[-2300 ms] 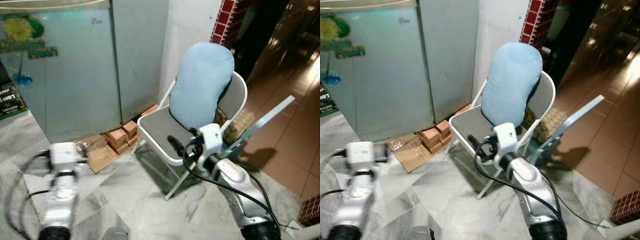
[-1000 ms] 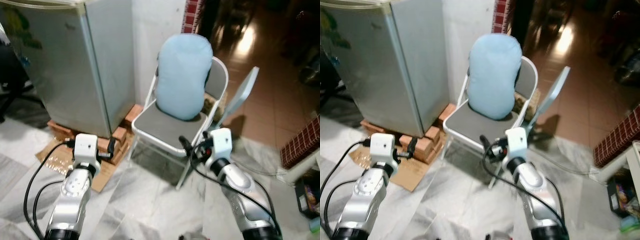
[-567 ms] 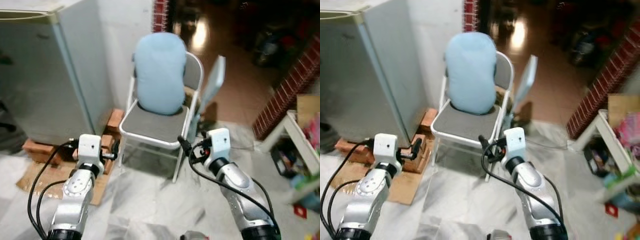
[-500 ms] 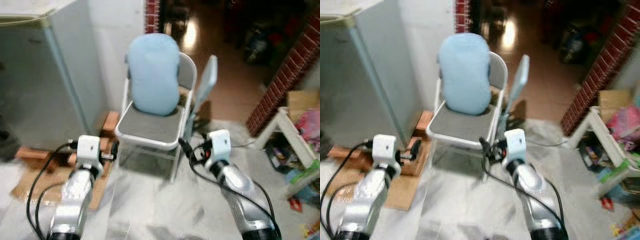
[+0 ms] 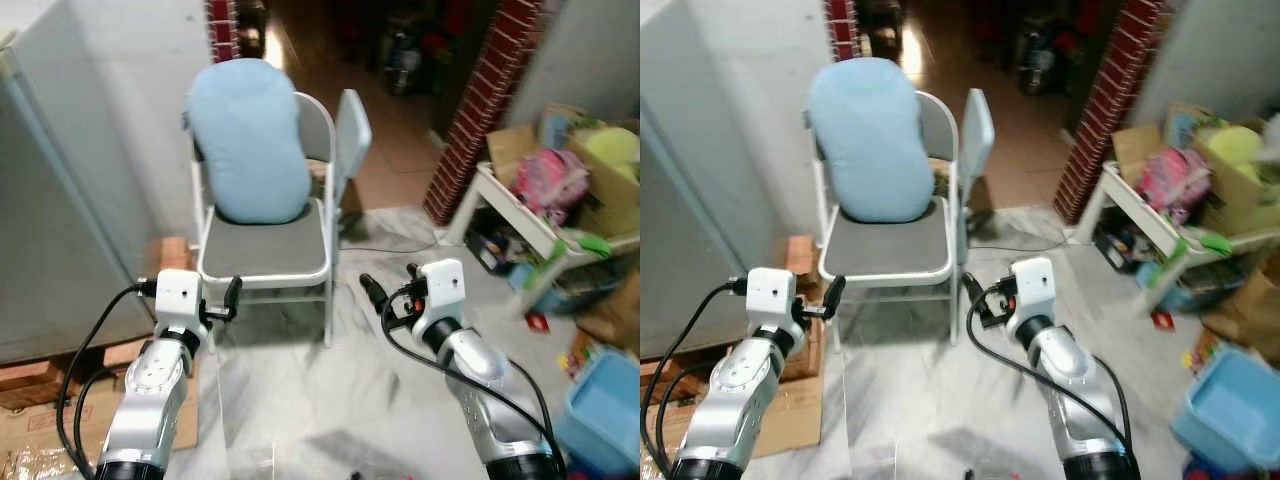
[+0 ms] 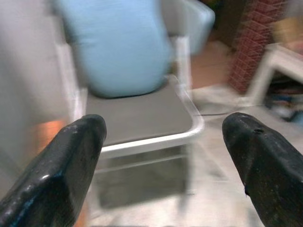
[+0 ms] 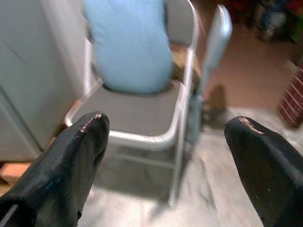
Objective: Restocking fridge
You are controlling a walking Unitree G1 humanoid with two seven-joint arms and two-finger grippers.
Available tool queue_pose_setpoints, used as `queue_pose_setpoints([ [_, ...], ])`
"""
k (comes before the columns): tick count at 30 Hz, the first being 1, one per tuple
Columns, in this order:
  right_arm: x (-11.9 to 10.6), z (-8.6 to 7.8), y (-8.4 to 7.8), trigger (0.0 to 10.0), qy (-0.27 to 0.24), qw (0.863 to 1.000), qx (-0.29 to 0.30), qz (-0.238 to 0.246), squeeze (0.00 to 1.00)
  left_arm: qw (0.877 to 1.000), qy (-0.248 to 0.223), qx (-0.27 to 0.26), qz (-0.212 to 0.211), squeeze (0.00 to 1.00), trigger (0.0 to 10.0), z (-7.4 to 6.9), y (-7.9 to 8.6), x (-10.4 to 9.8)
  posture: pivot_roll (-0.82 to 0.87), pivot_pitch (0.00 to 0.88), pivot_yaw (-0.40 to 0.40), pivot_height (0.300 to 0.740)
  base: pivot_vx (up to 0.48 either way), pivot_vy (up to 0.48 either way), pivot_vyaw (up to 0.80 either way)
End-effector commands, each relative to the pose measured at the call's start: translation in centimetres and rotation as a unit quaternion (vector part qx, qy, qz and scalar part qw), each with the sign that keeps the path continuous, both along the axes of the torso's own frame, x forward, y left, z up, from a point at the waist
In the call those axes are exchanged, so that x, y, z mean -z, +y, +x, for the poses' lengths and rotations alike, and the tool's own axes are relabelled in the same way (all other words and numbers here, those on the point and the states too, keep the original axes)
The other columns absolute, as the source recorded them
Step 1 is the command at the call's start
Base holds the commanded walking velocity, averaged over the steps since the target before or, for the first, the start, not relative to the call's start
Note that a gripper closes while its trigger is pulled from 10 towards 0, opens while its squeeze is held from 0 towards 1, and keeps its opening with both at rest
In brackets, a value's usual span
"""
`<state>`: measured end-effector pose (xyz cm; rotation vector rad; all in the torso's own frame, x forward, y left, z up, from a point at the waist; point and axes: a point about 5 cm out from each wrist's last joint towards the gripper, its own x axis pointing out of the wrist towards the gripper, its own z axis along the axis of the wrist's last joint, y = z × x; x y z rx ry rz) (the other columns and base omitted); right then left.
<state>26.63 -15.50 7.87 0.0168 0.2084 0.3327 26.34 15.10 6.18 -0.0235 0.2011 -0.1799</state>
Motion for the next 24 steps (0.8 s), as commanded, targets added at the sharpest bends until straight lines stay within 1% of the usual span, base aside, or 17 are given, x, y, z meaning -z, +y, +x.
queue_pose_setpoints([
  [1, -0.63, 0.24, 0.67, 10.0, -0.013, 1.0, -0.008, 0.008, 0.0, 1.0, 0.0, -0.01, 0.011, 0.0, 10.0, -0.06, 1.06, -0.11, -0.05, 0.0, 0.007, 0.74, 0.0, 0.48, -0.55],
  [11, -0.6, 0.17, 0.72, 10.0, -0.012, 1.0, -0.011, 0.006, 0.0, 1.0, -0.006, 0.002, 0.004, 0.0, 10.0, -0.14, 0.78, -0.29, -0.05, 0.0, 0.008, 0.74, 0.0, 0.48, -0.55],
  [24, -0.44, 0.03, 0.85, 10.0, -0.008, 1.0, -0.011, 0.007, 0.0, 1.0, -0.004, 0.006, 0.001, 0.0, 10.0, -0.19, 0.68, -0.28, -0.05, 0.0, 0.01, 0.74, 0.0, 0.48, -0.8],
])
